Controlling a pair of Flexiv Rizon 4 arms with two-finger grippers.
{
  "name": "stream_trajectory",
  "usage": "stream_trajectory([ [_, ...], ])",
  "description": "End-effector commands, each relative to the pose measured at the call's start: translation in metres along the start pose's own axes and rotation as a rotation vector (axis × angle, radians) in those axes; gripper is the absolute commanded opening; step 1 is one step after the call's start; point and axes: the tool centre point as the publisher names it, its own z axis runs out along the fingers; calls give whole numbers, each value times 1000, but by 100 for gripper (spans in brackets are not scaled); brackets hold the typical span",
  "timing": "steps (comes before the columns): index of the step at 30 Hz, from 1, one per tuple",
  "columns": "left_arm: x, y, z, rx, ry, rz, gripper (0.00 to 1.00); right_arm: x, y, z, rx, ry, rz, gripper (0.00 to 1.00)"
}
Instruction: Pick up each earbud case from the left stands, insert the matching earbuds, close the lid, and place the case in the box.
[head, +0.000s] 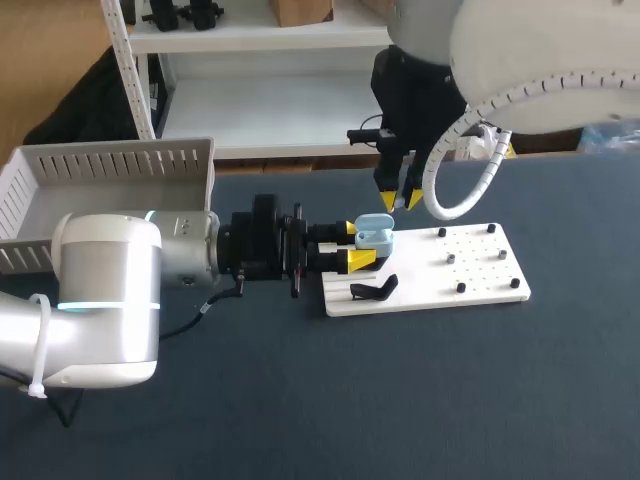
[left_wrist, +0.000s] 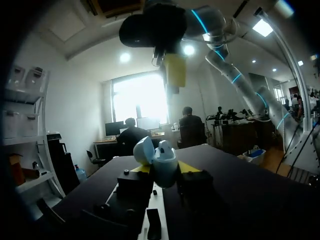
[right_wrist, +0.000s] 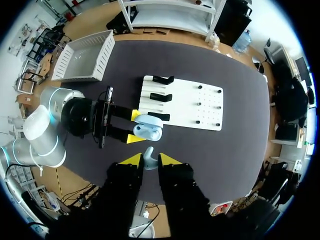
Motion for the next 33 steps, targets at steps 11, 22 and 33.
stream_trajectory([
  [11,0,-1,0,-5,-2,2,0,-1,20,25,13,-2,7,0],
  [22,0,-1,0,-5,-2,2,0,0,17,22,6,-22,21,0],
  [33,0,-1,0,-5,-2,2,0,-4,23,29,3,-12,0,0],
])
